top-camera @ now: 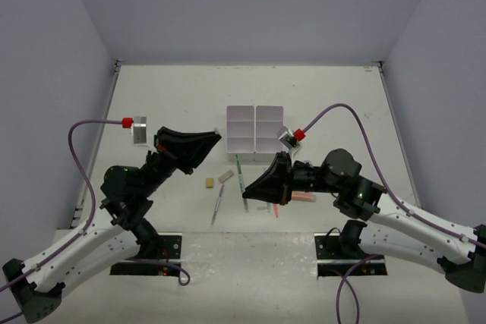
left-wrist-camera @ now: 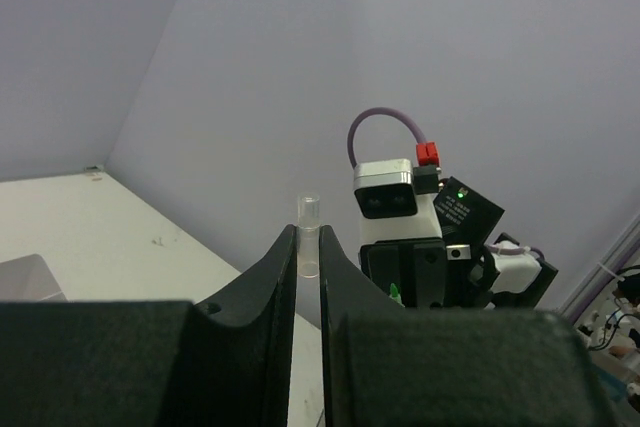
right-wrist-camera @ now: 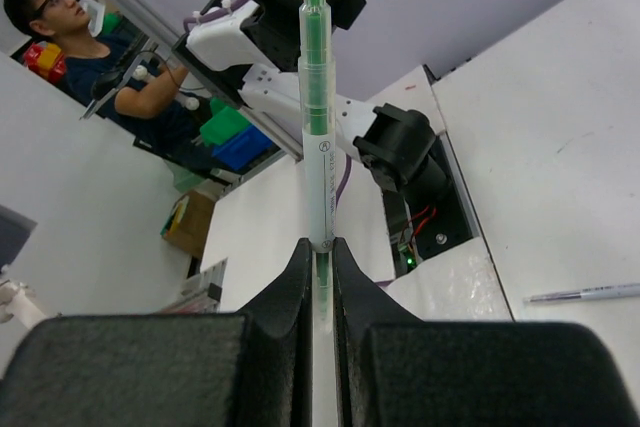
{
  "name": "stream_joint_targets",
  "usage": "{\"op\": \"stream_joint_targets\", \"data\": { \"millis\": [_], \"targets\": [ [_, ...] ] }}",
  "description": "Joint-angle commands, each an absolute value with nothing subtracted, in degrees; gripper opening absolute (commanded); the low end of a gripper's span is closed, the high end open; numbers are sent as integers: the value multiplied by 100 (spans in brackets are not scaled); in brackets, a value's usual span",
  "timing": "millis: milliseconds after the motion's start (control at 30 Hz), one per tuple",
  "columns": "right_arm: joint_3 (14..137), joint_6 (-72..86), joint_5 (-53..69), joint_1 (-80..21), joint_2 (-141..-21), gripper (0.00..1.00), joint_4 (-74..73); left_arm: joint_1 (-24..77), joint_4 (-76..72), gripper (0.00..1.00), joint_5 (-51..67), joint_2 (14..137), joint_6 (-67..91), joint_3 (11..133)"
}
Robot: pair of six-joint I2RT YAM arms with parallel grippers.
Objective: Sort the stationery into containers
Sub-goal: Pick up the pen from the center of the board, then close the pen cap on the pen.
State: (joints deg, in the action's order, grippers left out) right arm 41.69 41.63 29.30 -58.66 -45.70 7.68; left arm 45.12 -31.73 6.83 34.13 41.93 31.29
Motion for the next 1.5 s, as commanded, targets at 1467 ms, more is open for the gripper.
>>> {"op": "stream_joint_targets", "data": {
  "millis": [1467],
  "targets": [
    [5242,3270,1426,-6177,-4991,0,-659,4491,-2004,0,1132,3658,4834,3853]
  ]
}}
